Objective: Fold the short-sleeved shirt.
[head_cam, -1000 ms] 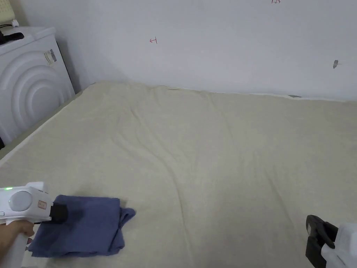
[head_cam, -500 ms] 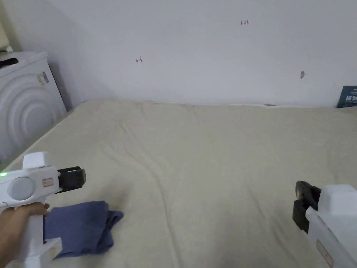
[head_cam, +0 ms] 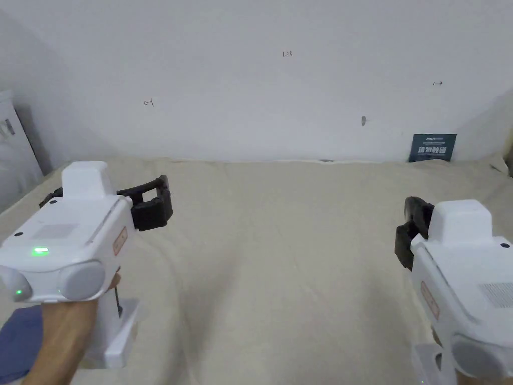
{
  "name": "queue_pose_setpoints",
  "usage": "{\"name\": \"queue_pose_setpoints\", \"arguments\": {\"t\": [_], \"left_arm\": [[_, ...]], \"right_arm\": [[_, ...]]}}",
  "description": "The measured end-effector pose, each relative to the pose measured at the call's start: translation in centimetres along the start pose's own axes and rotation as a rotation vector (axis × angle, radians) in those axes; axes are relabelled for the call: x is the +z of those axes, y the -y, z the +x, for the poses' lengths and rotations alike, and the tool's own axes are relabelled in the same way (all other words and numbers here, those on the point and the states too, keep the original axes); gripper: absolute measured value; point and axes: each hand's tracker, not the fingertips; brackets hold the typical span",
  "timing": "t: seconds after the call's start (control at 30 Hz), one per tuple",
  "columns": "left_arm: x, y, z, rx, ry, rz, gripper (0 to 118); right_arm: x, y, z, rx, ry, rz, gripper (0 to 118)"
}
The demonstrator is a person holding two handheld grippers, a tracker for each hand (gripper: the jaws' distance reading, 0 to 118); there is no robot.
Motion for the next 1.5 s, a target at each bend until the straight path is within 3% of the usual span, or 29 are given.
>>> {"name": "queue_pose_setpoints", "arguments": {"t": [0.13, 0.2, 0.27, 0.3, 0.33, 0.37, 1.5], "left_arm": [[1.1, 1.8, 4.2, -0.009, 0.055, 0.064, 109], [1.5, 2.7, 5.6, -0.021, 0.081, 0.074, 100], [2.0, 3.5, 6.8, -0.01, 0.103, 0.075, 70], [2.2, 3.9, 7.3, -0.008, 0.127, 0.071, 45], [2.1, 4.3, 7.7, -0.009, 0.129, 0.065, 12], [2.1, 4.6, 8.1, -0.015, 0.132, 0.057, 0], [2.7, 6.4, 8.6, -0.061, 0.154, 0.021, 0]], "right_arm": [[1.8, -0.5, 1.0, 0.011, 0.028, 0.022, 2], [2.2, -0.5, 1.7, 0.011, 0.039, 0.027, 2], [2.7, -0.4, 2.2, 0.007, 0.05, 0.03, 2], [2.9, -0.4, 2.5, 0.007, 0.055, 0.032, 2], [3.0, -0.3, 2.8, 0.005, 0.062, 0.034, 2], [3.2, -0.3, 2.9, 0.004, 0.065, 0.036, 2], [3.8, -0.7, 2.3, -0.001, 0.064, 0.025, 2]]}}
